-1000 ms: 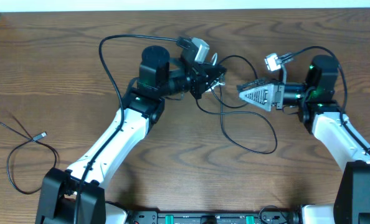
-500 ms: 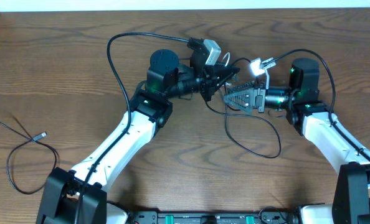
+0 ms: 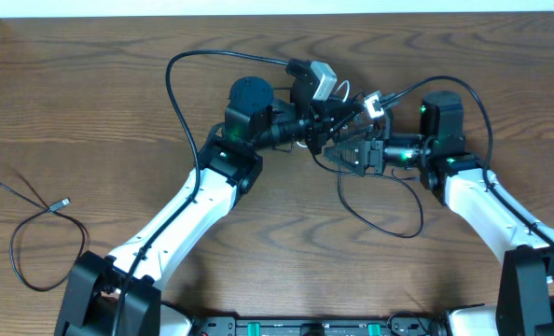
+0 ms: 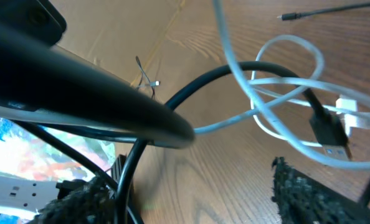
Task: Untangle cables
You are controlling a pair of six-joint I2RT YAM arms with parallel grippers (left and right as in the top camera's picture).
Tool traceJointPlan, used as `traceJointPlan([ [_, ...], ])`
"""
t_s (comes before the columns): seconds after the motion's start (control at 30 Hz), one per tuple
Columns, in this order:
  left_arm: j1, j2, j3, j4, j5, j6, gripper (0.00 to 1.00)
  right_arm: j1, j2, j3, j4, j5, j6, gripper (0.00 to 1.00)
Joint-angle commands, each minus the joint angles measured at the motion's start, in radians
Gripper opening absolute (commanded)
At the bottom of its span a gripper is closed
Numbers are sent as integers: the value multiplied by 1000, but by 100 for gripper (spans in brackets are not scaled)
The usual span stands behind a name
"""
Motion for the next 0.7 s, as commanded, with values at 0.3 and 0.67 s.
traceJointPlan([
  [0.3,-7,-6,9,13,5,3,8,45,-11,3,-8,19,-28,1],
  [0.67,29,-6,9,-125,-353,57,8,21,-11,3,3,-209,-28,1],
])
